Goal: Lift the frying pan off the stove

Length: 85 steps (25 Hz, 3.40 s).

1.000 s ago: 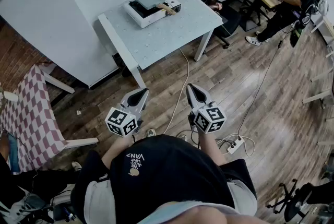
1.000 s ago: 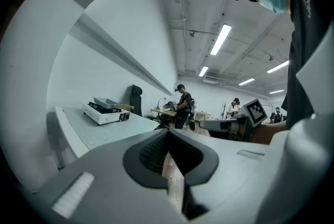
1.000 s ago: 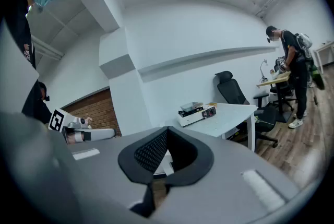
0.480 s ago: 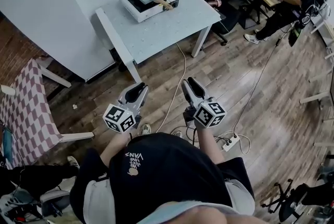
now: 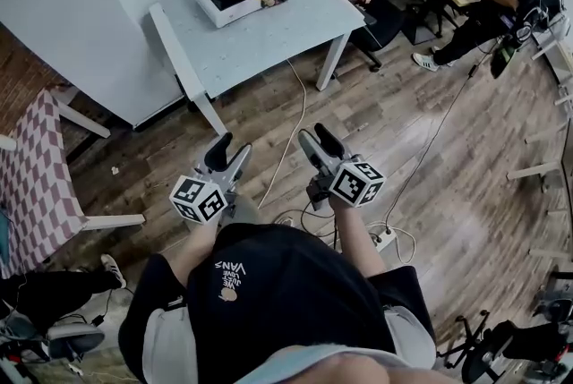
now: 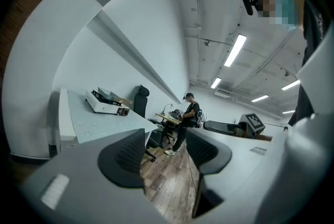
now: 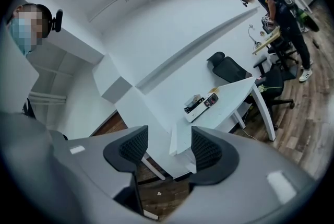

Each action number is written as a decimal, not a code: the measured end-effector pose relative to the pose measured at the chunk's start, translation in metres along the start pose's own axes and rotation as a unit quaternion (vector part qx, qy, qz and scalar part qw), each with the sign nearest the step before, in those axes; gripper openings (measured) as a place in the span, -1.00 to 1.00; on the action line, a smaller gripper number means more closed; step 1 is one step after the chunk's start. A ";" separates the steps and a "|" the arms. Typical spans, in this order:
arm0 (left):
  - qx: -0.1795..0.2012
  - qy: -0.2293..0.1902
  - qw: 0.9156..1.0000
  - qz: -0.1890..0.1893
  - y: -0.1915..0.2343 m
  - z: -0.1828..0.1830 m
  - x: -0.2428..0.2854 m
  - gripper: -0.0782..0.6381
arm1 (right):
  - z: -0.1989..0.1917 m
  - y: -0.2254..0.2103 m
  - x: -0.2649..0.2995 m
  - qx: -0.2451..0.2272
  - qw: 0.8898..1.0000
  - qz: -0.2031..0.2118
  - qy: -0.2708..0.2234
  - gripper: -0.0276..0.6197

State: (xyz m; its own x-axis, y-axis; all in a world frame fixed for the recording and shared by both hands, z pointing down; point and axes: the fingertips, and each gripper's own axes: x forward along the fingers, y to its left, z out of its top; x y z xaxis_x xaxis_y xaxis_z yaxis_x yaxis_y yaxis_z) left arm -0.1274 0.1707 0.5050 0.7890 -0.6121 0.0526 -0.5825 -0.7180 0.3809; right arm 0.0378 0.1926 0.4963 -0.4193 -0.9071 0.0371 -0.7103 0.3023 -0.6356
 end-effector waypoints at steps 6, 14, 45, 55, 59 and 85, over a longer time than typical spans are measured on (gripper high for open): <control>-0.005 -0.001 1.000 0.016 0.005 0.002 0.018 -0.16 | 0.007 -0.013 0.007 0.008 1.000 0.012 0.009 -0.15; -0.020 0.004 1.000 0.000 0.043 0.013 0.077 -0.16 | 0.028 -0.053 0.054 0.014 1.000 -0.007 0.015 -0.15; -0.066 0.014 0.998 0.009 0.187 0.076 0.267 -0.09 | 0.122 -0.174 0.268 0.046 0.997 0.007 0.062 -0.16; -0.089 -0.047 0.987 0.122 0.186 0.082 0.304 -0.08 | 0.159 -0.213 0.311 0.033 0.983 0.093 0.155 -0.17; -0.096 -0.066 0.981 0.156 0.180 0.077 0.314 -0.07 | 0.166 -0.226 0.321 0.032 0.975 0.122 0.180 -0.17; -0.220 -0.112 0.960 0.132 0.224 0.087 0.364 0.03 | 0.162 -0.234 0.409 0.160 0.937 0.201 0.238 -0.18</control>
State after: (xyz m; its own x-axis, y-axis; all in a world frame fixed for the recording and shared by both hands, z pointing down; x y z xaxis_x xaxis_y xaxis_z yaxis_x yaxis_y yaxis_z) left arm 0.0125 -0.2419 0.5287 0.5354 -0.8444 0.0197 -0.5786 -0.3497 0.7368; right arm 0.1237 -0.2970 0.5352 -0.8746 -0.4835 0.0366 -0.2677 0.4186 -0.8678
